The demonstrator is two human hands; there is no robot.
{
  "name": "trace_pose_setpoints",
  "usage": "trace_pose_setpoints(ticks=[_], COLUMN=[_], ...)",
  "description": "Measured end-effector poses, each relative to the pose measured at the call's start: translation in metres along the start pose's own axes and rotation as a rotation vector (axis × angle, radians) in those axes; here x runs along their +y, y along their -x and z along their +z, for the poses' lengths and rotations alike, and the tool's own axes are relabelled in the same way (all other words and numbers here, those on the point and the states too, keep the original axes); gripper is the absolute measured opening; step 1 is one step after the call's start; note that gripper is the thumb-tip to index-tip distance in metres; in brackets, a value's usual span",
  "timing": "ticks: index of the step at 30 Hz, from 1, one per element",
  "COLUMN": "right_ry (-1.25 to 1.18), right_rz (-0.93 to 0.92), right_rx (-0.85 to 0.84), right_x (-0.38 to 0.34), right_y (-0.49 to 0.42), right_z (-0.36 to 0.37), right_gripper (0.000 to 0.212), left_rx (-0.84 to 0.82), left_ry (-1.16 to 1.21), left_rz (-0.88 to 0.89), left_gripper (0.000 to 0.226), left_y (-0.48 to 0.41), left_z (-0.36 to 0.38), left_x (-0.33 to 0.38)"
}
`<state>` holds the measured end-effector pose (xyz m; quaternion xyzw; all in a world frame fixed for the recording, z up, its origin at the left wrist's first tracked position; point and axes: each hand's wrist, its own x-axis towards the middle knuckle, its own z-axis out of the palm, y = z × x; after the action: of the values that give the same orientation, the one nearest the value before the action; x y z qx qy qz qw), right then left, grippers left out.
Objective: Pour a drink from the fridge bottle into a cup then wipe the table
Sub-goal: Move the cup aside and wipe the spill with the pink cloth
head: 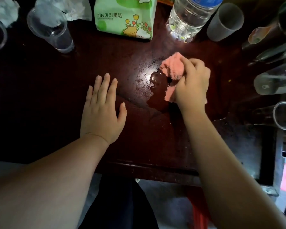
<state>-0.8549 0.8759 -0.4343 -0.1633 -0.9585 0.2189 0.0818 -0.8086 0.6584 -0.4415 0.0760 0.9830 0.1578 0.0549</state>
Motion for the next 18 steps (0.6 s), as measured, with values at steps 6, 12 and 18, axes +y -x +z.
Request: trace_pose_setpoints(ticks=[6, 12, 18], right_ry=[-0.106, -0.166, -0.138], right_rz=[-0.364, -0.427, 0.208], right_rx=[-0.28, -0.426, 0.133], right_x=[0.0, -0.012, -0.037], right_y=[-0.03, -0.036, 0.004], right_z=[-0.009, -0.016, 0.013], right_gripper=[0.059, 0.054, 0.049], left_rx=[-0.024, -0.025, -0.004], left_ry=[-0.023, -0.028, -0.012], left_rz=[-0.007, -0.008, -0.011], left_gripper=[0.062, 0.062, 0.061], left_y=[0.0, -0.001, -0.001], left_z=[-0.001, -0.001, 0.0], left_x=[0.002, 0.002, 0.001])
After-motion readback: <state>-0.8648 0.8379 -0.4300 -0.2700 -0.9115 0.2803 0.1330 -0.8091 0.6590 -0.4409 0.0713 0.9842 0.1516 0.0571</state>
